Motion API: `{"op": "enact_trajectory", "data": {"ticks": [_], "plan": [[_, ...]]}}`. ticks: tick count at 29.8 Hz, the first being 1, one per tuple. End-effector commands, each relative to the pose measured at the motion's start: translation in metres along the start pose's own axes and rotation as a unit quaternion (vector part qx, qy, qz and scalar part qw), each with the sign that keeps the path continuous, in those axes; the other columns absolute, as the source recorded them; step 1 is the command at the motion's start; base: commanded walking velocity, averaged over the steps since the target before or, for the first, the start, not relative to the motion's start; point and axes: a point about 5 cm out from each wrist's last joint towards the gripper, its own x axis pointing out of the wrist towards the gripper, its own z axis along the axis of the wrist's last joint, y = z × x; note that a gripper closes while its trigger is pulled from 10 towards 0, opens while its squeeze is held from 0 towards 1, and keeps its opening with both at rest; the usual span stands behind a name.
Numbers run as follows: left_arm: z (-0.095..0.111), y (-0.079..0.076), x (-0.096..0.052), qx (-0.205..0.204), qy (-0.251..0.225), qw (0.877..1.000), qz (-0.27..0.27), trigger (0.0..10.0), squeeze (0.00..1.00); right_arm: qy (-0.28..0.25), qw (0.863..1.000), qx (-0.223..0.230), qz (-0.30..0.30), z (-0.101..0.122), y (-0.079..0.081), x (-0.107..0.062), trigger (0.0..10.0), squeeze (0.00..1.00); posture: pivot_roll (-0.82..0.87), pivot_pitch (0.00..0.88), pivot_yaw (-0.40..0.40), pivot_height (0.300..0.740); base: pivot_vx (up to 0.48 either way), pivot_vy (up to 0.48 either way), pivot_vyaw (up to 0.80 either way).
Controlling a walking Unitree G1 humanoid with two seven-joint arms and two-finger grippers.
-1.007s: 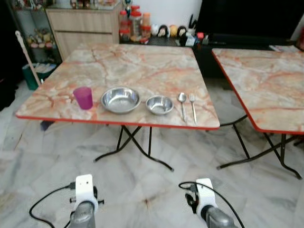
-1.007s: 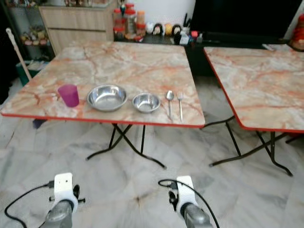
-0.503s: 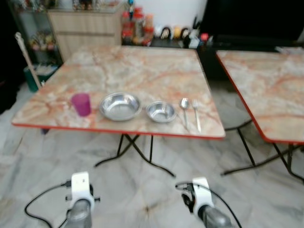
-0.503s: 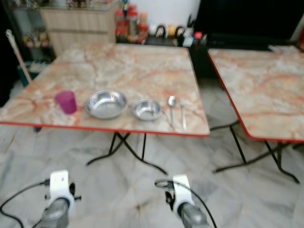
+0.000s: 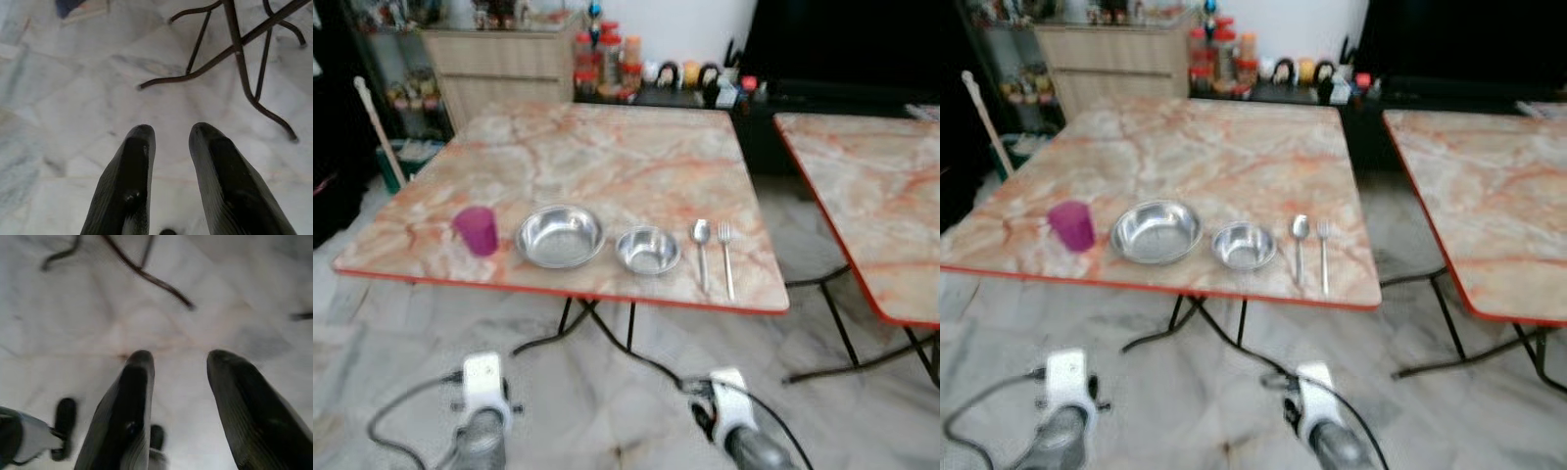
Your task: Setting the table
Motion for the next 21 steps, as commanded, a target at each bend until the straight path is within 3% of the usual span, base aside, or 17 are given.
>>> {"op": "enact_trajectory", "data": {"ticks": [1,9,10,18,21], "plan": [[0.002,0.015,0.002,0.022,-0.004,1.000,0.023,10.0,0.00,-0.017,1.000,-0.004,0.016,0.012,0.012,0.004,10.0,0.00,0.07,0.000,-0.058,0.732,0.289,0.000,0.00],[0.003,0.017,0.002,0.013,-0.008,0.999,0.030,10.0,0.00,-0.016,1.000,-0.001,0.013,0.012,0.012,0.004,10.0,0.00,0.07,0.000,-0.057,0.732,0.000,0.000,0.00],[0.007,0.019,0.003,0.010,-0.016,0.999,0.035,10.0,1.00,-0.016,1.000,-0.001,0.013,0.012,0.012,0.004,10.0,0.00,0.08,0.000,-0.059,0.732,0.000,0.000,0.00],[0.028,0.028,0.006,-0.023,-0.071,0.996,0.057,10.0,1.00,-0.015,1.000,0.000,0.013,0.013,0.013,0.005,10.0,0.00,0.08,0.000,-0.060,0.732,0.000,0.000,0.00],[0.040,0.027,0.006,-0.031,-0.113,0.992,0.046,10.0,1.00,-0.014,1.000,-0.003,0.012,0.012,0.013,0.005,10.0,0.00,0.08,0.000,-0.057,0.732,0.000,0.000,0.00]]}}
